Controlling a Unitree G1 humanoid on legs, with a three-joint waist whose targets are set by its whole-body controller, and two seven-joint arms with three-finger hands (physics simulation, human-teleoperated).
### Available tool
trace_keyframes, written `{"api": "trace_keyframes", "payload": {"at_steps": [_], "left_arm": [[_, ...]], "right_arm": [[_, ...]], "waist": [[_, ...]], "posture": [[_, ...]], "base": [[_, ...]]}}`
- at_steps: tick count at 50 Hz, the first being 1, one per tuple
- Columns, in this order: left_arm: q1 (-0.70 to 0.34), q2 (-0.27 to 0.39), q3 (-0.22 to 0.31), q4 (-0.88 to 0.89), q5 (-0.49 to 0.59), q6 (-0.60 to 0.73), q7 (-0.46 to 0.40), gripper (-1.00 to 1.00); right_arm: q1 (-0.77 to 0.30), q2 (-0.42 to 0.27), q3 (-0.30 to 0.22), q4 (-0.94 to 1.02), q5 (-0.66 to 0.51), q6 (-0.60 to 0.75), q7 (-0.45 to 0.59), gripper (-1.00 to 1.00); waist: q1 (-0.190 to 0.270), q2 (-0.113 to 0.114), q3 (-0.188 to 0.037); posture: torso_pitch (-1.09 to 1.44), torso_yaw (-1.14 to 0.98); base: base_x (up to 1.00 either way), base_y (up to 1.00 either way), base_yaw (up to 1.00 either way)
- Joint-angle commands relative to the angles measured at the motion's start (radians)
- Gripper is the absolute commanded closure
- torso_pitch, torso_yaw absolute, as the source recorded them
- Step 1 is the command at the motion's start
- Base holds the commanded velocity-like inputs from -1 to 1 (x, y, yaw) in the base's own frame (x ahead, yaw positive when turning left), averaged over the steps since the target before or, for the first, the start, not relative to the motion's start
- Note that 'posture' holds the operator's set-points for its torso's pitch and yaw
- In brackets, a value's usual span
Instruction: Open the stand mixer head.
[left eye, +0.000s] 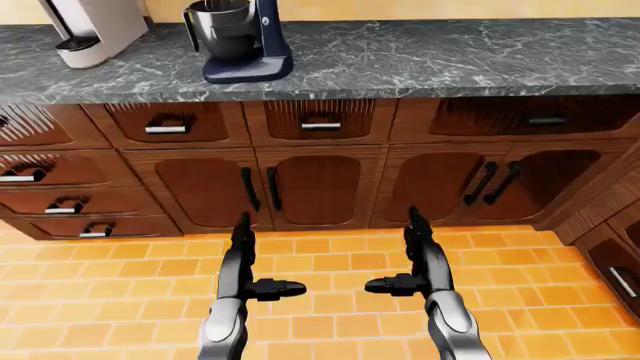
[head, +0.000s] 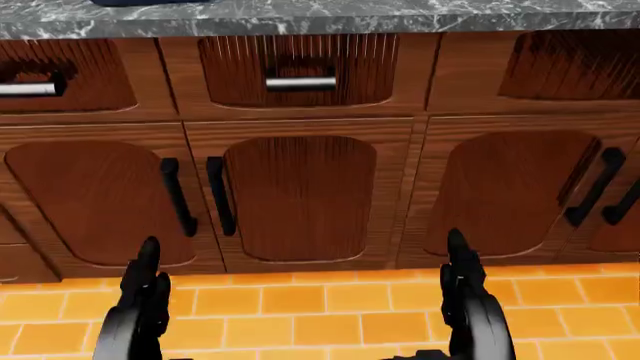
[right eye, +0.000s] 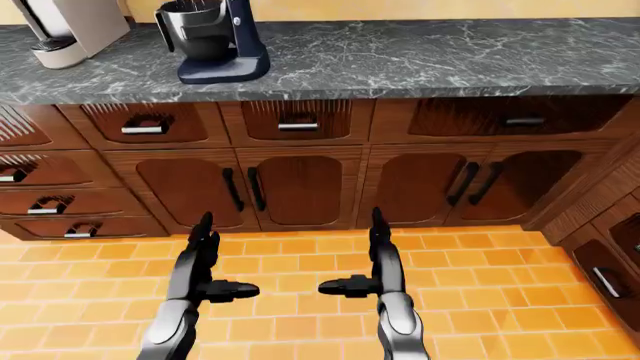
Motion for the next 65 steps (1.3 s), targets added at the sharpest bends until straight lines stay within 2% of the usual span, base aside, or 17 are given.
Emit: {"api": "trace_keyframes", "payload": {"at_steps": [1, 3, 4, 5, 7, 8, 15, 18, 21, 22, 25, 27, 38, 45, 49, 57, 65], "left_arm": [[-0.031, 0.005, 0.011, -0.084, -0.021, -0.045, -0.008, -1.00], [-0.026, 0.005, 0.011, -0.082, -0.020, -0.053, -0.004, -1.00], [-0.023, 0.005, 0.011, -0.083, -0.019, -0.054, -0.004, -1.00], [-0.021, 0.006, 0.009, -0.084, -0.017, -0.059, -0.008, -1.00], [-0.022, 0.005, 0.011, -0.085, -0.020, -0.056, -0.006, -1.00], [-0.021, 0.004, 0.010, -0.087, -0.020, -0.057, -0.007, -1.00], [-0.032, 0.008, 0.015, -0.062, -0.019, -0.074, -0.007, -1.00], [-0.044, 0.010, 0.014, -0.036, 0.002, -0.146, 0.003, -1.00], [-0.051, 0.000, 0.022, -0.079, -0.044, -0.180, 0.004, -1.00], [-0.059, -0.006, 0.025, -0.113, -0.073, -0.200, 0.003, -1.00], [-0.061, -0.013, 0.030, -0.197, -0.149, -0.198, 0.008, -1.00], [-0.061, -0.012, 0.033, -0.253, -0.199, -0.186, 0.009, -1.00], [-0.169, 0.025, 0.056, -0.476, -0.236, -0.061, 0.054, -1.00], [-0.311, 0.073, 0.102, -0.636, -0.293, 0.082, 0.107, -1.00], [-0.376, 0.099, 0.132, -0.678, -0.343, 0.063, 0.159, -1.00], [-0.583, 0.192, 0.163, -0.785, -0.449, 0.179, 0.291, -1.00], [-0.635, 0.221, 0.164, -0.800, -0.502, 0.206, 0.348, -1.00]], "right_arm": [[-0.027, 0.005, -0.006, -0.090, 0.030, -0.071, 0.004, -1.00], [-0.024, 0.005, -0.004, -0.094, 0.037, -0.079, 0.002, -1.00], [-0.023, 0.005, -0.003, -0.094, 0.040, -0.083, 0.003, -1.00], [-0.020, 0.006, -0.002, -0.103, 0.051, -0.077, 0.008, -1.00], [-0.014, 0.005, 0.001, -0.116, 0.055, -0.074, 0.011, -1.00], [-0.011, 0.005, -0.001, -0.119, 0.058, -0.075, 0.011, -1.00], [-0.013, 0.007, 0.005, -0.115, 0.069, -0.086, 0.019, -1.00], [-0.021, -0.012, 0.023, -0.076, 0.001, -0.244, 0.052, -1.00], [-0.015, -0.042, 0.049, -0.025, -0.147, -0.492, 0.104, -1.00], [-0.009, -0.035, 0.054, -0.038, -0.133, -0.551, 0.127, -1.00], [-0.008, -0.017, 0.065, -0.103, -0.127, -0.560, 0.162, -1.00], [-0.002, -0.012, 0.080, -0.181, -0.118, -0.540, 0.189, -1.00], [-0.120, 0.002, 0.065, -0.517, -0.054, -0.227, 0.167, -1.00], [-0.273, -0.008, 0.036, -0.676, -0.007, -0.013, 0.117, -1.00], [-0.361, -0.014, 0.029, -0.764, 0.005, 0.115, 0.088, -1.00], [-0.550, -0.041, 0.015, -0.866, 0.046, 0.310, 0.035, -1.00], [-0.625, -0.061, 0.012, -0.889, 0.054, 0.371, 0.019, -1.00]], "waist": [[-0.002, -0.008, -0.001], [0.007, 0.000, -0.062], [0.007, -0.001, -0.052], [0.006, -0.005, -0.017], [0.006, -0.006, -0.069], [0.007, -0.006, -0.075], [0.008, -0.004, -0.079], [0.007, -0.003, -0.083], [0.005, -0.002, -0.088], [0.004, -0.002, -0.090], [0.002, -0.002, -0.093], [0.001, -0.001, -0.093], [0.002, 0.001, -0.089], [0.002, 0.003, -0.079], [0.003, 0.005, -0.076], [0.004, 0.007, -0.065], [0.006, 0.012, -0.054]], "posture": [[0.00, 0.00], [0.00, 0.00], [0.00, 0.00], [0.00, 0.00], [0.00, 0.00], [0.00, 0.00], [0.00, 0.00], [0.00, 0.00], [0.00, 0.00], [0.00, 0.00], [0.00, 0.00], [0.00, 0.00], [0.00, 0.00], [0.00, 0.00], [0.00, 0.00], [0.00, 0.00], [0.00, 0.00]], "base": [[0.00, 0.00, 0.00], [0.00, 0.00, 0.00], [0.00, 0.00, 0.00], [0.00, 0.00, 0.00], [0.00, 0.00, 0.00], [0.00, 0.00, 0.00], [0.00, 0.00, 0.00], [0.00, 0.00, 0.00], [0.00, 0.00, 0.00], [0.00, 0.00, 0.00], [0.00, 0.00, 0.00], [0.00, 0.00, 0.00], [0.00, 0.00, 0.00], [0.00, 0.00, 0.00], [0.00, 0.00, 0.00], [0.00, 0.00, 0.00], [0.00, 0.00, 0.00]]}}
